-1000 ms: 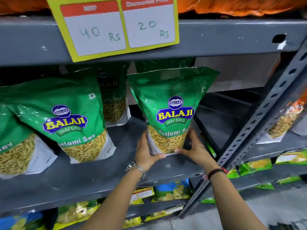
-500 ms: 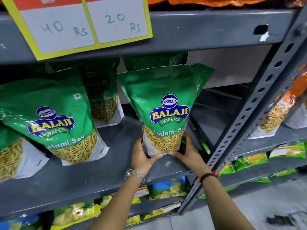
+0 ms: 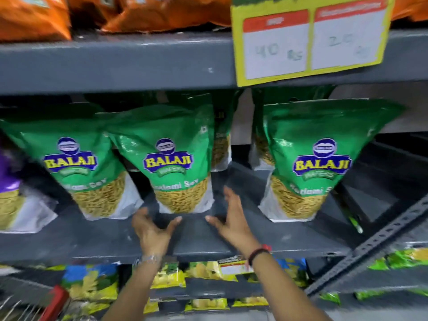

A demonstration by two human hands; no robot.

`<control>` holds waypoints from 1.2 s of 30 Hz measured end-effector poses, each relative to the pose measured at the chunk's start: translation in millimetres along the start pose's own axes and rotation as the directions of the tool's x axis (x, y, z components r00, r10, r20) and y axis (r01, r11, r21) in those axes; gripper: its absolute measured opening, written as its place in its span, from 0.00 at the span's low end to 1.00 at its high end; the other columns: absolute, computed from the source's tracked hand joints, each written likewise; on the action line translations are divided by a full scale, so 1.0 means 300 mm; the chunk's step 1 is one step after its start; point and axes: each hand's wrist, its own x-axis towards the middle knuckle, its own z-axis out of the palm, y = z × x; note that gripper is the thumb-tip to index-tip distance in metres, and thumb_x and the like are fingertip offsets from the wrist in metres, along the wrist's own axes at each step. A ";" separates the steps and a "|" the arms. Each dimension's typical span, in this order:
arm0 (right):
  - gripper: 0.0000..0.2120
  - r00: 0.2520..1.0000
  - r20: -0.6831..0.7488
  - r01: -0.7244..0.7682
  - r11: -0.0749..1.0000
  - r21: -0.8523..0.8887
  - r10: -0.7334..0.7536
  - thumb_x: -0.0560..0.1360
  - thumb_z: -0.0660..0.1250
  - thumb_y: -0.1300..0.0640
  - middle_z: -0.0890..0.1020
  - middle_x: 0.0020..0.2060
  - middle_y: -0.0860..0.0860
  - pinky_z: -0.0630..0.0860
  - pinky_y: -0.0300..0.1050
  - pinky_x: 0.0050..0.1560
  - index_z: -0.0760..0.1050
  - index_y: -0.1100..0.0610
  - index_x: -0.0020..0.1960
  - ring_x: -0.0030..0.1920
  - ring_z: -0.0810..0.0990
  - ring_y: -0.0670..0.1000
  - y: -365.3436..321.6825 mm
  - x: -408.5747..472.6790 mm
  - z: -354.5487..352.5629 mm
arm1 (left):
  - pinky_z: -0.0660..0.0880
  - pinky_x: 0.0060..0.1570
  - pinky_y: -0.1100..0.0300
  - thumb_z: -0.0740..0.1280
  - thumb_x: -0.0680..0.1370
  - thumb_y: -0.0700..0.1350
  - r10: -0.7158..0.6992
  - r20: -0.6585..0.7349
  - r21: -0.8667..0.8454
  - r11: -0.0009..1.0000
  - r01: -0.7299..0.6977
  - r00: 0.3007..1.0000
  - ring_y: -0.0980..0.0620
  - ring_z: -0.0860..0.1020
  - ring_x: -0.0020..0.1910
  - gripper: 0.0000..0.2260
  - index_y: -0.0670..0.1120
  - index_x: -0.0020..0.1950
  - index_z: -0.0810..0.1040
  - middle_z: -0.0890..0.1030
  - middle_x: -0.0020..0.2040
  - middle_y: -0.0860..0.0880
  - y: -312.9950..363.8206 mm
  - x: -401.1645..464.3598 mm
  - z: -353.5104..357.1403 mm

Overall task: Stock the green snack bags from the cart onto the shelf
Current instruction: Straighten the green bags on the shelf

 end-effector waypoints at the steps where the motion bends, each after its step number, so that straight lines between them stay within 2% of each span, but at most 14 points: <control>1: 0.44 0.998 0.056 -0.022 1.000 0.015 0.021 0.66 0.74 0.59 0.58 0.65 0.46 0.56 0.36 0.67 0.49 0.60 0.71 0.67 0.58 0.45 -0.006 0.040 0.013 | 0.66 0.62 0.43 0.77 0.60 0.51 0.000 0.061 -0.004 1.000 0.000 0.998 0.36 0.69 0.61 0.40 0.32 0.61 0.62 0.68 0.61 0.30 -0.008 0.047 -0.008; 3: 0.51 0.988 0.144 -0.061 0.998 0.029 0.056 0.62 0.77 0.59 0.56 0.66 0.43 0.56 0.33 0.64 0.44 0.56 0.72 0.67 0.55 0.43 -0.011 0.097 0.037 | 0.63 0.67 0.43 0.77 0.62 0.39 0.079 0.239 -0.038 0.997 -0.072 0.968 0.38 0.64 0.67 0.40 0.36 0.67 0.58 0.66 0.67 0.34 -0.022 0.123 -0.005; 5: 0.50 0.985 0.162 -0.069 0.997 0.030 0.064 0.62 0.77 0.59 0.60 0.70 0.46 0.62 0.41 0.66 0.48 0.54 0.72 0.69 0.60 0.46 -0.004 0.122 0.067 | 0.64 0.68 0.47 0.75 0.64 0.36 0.120 0.370 -0.121 0.989 -0.081 0.921 0.44 0.64 0.69 0.40 0.42 0.69 0.57 0.66 0.69 0.40 -0.031 0.155 0.004; 6: 0.47 0.988 0.135 -0.073 0.997 0.015 0.070 0.62 0.77 0.58 0.64 0.70 0.50 0.65 0.44 0.66 0.51 0.53 0.71 0.69 0.63 0.49 0.000 0.124 0.080 | 0.64 0.67 0.49 0.75 0.64 0.36 0.115 0.383 -0.132 0.989 -0.069 0.917 0.45 0.65 0.69 0.40 0.43 0.69 0.57 0.67 0.69 0.42 -0.032 0.157 0.008; 8: 0.41 0.995 0.053 -0.081 0.996 -0.028 0.082 0.64 0.76 0.56 0.69 0.68 0.52 0.69 0.44 0.61 0.56 0.53 0.69 0.67 0.68 0.52 0.010 0.115 0.085 | 0.65 0.63 0.55 0.77 0.62 0.38 0.122 0.361 -0.130 0.988 -0.080 0.925 0.47 0.67 0.67 0.40 0.44 0.68 0.60 0.70 0.66 0.45 -0.036 0.146 0.017; 11: 0.40 0.998 0.015 -0.067 0.995 -0.073 0.069 0.65 0.75 0.55 0.71 0.65 0.48 0.67 0.32 0.51 0.56 0.51 0.69 0.61 0.69 0.46 0.020 0.074 0.050 | 0.66 0.60 0.56 0.76 0.57 0.47 0.147 0.362 -0.158 0.983 -0.095 0.920 0.50 0.68 0.63 0.42 0.44 0.67 0.62 0.70 0.63 0.47 -0.028 0.098 0.024; 13: 0.39 0.999 0.015 -0.050 0.998 -0.040 0.051 0.65 0.74 0.57 0.71 0.62 0.43 0.66 0.24 0.47 0.56 0.50 0.69 0.61 0.68 0.44 0.028 0.038 0.016 | 0.67 0.60 0.56 0.74 0.56 0.49 0.199 0.385 -0.149 0.977 -0.153 0.901 0.51 0.68 0.62 0.41 0.44 0.66 0.63 0.71 0.62 0.48 -0.022 0.066 0.028; 16: 0.39 0.999 -0.005 -0.049 0.999 0.023 0.049 0.65 0.74 0.59 0.70 0.59 0.40 0.64 0.16 0.45 0.56 0.52 0.69 0.60 0.68 0.43 0.042 0.003 -0.025 | 0.68 0.59 0.54 0.76 0.58 0.48 0.241 0.428 -0.129 0.970 -0.205 0.871 0.47 0.70 0.63 0.39 0.43 0.65 0.63 0.73 0.63 0.43 -0.020 0.045 0.042; 20: 0.36 0.997 0.004 -0.082 0.996 0.019 0.082 0.65 0.75 0.59 0.69 0.60 0.44 0.63 0.16 0.46 0.58 0.48 0.65 0.62 0.67 0.45 0.047 -0.009 -0.031 | 0.67 0.62 0.50 0.77 0.61 0.42 0.205 0.401 -0.077 0.979 -0.190 0.893 0.44 0.69 0.64 0.39 0.45 0.67 0.61 0.72 0.66 0.43 -0.031 0.034 0.057; 22: 0.36 0.996 -0.023 -0.091 0.996 -0.005 0.091 0.64 0.75 0.58 0.70 0.61 0.46 0.64 0.18 0.48 0.59 0.51 0.66 0.62 0.67 0.45 0.054 -0.014 -0.020 | 0.68 0.63 0.48 0.76 0.62 0.44 0.192 0.400 -0.051 0.981 -0.188 0.896 0.44 0.69 0.65 0.39 0.46 0.68 0.61 0.71 0.67 0.44 -0.036 0.032 0.060; 27: 0.33 0.990 -0.075 -0.124 0.992 -0.018 0.122 0.64 0.75 0.58 0.73 0.63 0.51 0.68 0.39 0.58 0.61 0.52 0.64 0.63 0.70 0.50 0.073 -0.018 -0.008 | 0.68 0.64 0.42 0.75 0.64 0.46 0.180 0.414 0.023 0.978 -0.207 0.893 0.39 0.69 0.64 0.37 0.47 0.68 0.61 0.73 0.66 0.43 -0.034 0.036 0.062; 31: 0.38 0.987 -0.079 -0.145 0.988 -0.052 0.141 0.63 0.76 0.58 0.71 0.65 0.50 0.67 0.42 0.61 0.58 0.53 0.67 0.66 0.68 0.51 0.067 -0.020 -0.012 | 0.67 0.65 0.41 0.75 0.64 0.47 0.188 0.431 0.027 0.975 -0.221 0.882 0.40 0.68 0.65 0.38 0.46 0.69 0.59 0.72 0.67 0.44 -0.032 0.031 0.058; 34: 0.47 0.971 -0.151 -0.193 0.981 -0.029 0.186 0.62 0.76 0.61 0.64 0.70 0.50 0.61 0.48 0.70 0.51 0.57 0.71 0.70 0.62 0.49 0.054 -0.053 -0.007 | 0.65 0.67 0.44 0.75 0.65 0.46 0.174 0.463 -0.003 0.981 -0.195 0.869 0.43 0.64 0.69 0.41 0.46 0.71 0.55 0.66 0.71 0.46 -0.038 0.026 0.045; 36: 0.42 0.935 -0.285 -0.228 0.973 -0.024 0.212 0.64 0.75 0.62 0.66 0.64 0.48 0.62 0.45 0.68 0.54 0.59 0.70 0.66 0.63 0.47 0.038 -0.099 0.015 | 0.62 0.69 0.54 0.74 0.66 0.43 0.177 0.482 -0.097 0.984 -0.148 0.858 0.51 0.61 0.70 0.42 0.47 0.72 0.53 0.62 0.73 0.49 -0.045 0.013 0.023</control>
